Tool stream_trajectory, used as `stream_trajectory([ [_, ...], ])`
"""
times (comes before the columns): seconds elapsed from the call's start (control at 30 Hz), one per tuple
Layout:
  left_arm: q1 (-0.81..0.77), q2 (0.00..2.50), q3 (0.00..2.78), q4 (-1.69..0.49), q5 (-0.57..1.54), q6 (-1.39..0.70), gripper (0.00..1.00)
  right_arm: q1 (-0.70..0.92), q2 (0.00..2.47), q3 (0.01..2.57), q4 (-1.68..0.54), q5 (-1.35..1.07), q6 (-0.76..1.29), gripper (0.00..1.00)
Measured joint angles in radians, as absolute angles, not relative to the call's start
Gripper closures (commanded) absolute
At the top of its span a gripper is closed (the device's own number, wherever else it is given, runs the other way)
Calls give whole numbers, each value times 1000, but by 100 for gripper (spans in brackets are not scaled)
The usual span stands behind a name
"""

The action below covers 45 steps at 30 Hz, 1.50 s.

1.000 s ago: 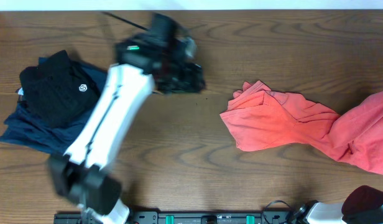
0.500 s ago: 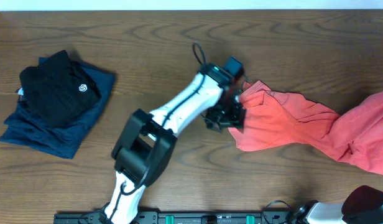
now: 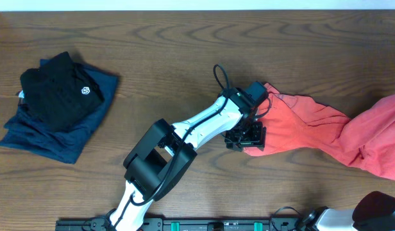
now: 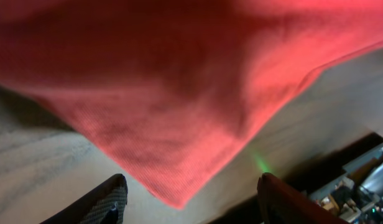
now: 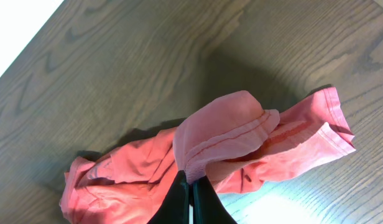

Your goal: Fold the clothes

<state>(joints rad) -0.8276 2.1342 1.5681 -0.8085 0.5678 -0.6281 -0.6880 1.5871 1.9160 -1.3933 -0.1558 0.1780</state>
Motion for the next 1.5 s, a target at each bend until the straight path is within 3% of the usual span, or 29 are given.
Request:
stream_trajectory([
  [0.13, -828, 2134, 1565, -765, 543, -641, 46, -688, 1587, 1916, -1393, -156, 178, 99],
  [0.6, -841, 2134, 1525, -746, 497, -659, 47, -688, 1587, 1916, -1393, -156, 178, 99],
  [0.7, -855, 2134, 1516, -733, 493, -671, 66, -688, 1587, 1916, -1393, -155, 178, 99],
  [0.77, -864, 2134, 1516, -729, 490, -675, 94, -688, 1587, 1916, -1393, -156, 178, 99],
  [1.1, -833, 2119, 1517, -824, 489, -619, 94, -688, 1587, 1916, -1395, -155, 178, 99],
  [1.23, -738, 2031, 1517, -908, 455, -535, 94, -688, 1587, 1916, -1395, -155, 176, 99],
  [1.5, -439, 1584, 1534, -909, 337, -374, 94, -688, 1587, 1916, -1398, -159, 174, 99],
])
